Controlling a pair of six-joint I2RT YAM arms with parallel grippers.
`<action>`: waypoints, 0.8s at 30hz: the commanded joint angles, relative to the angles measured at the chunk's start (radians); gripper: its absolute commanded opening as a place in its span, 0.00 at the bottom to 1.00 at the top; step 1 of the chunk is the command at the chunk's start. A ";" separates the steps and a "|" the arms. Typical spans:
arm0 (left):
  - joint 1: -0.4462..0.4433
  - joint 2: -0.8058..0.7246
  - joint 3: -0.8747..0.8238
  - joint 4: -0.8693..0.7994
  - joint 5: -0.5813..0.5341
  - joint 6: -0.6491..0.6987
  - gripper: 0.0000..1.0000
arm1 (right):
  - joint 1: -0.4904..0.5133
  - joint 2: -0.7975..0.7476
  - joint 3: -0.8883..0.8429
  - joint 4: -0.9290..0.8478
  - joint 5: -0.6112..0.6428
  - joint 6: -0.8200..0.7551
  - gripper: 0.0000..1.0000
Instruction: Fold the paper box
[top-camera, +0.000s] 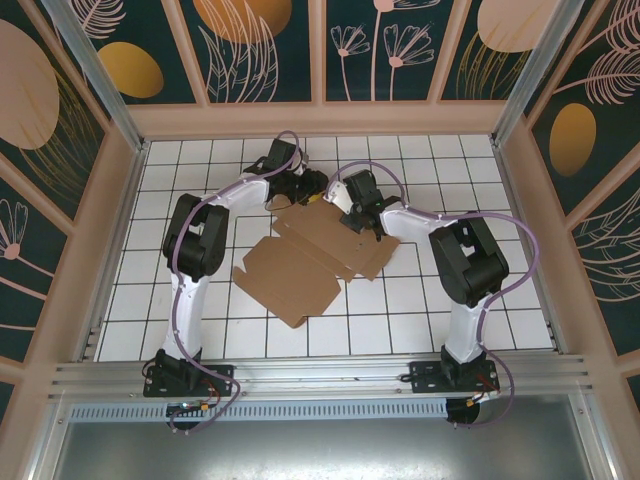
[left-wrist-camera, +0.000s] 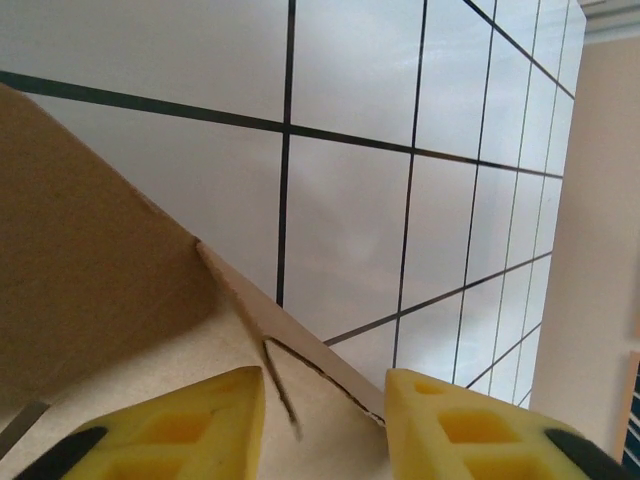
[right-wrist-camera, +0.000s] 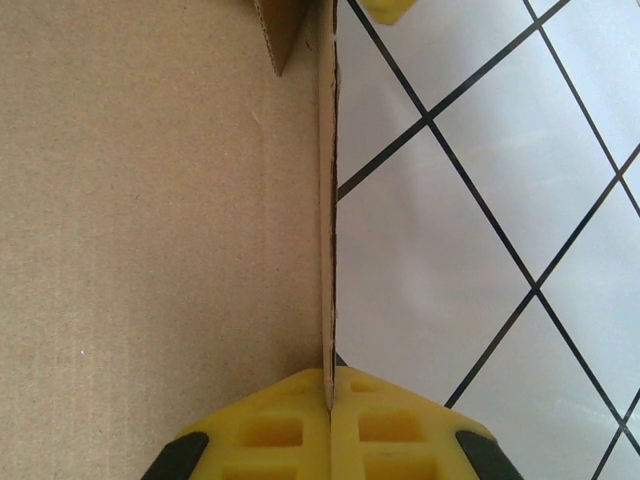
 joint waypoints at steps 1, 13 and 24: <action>0.000 -0.030 -0.004 0.016 0.007 0.003 0.43 | 0.015 -0.002 0.036 0.016 0.001 -0.015 0.00; 0.000 -0.048 -0.016 0.031 0.013 0.002 0.45 | 0.015 -0.003 0.037 0.011 0.018 -0.016 0.00; 0.000 -0.088 -0.045 0.051 -0.002 0.009 0.60 | 0.005 -0.019 0.025 0.012 0.043 -0.005 0.00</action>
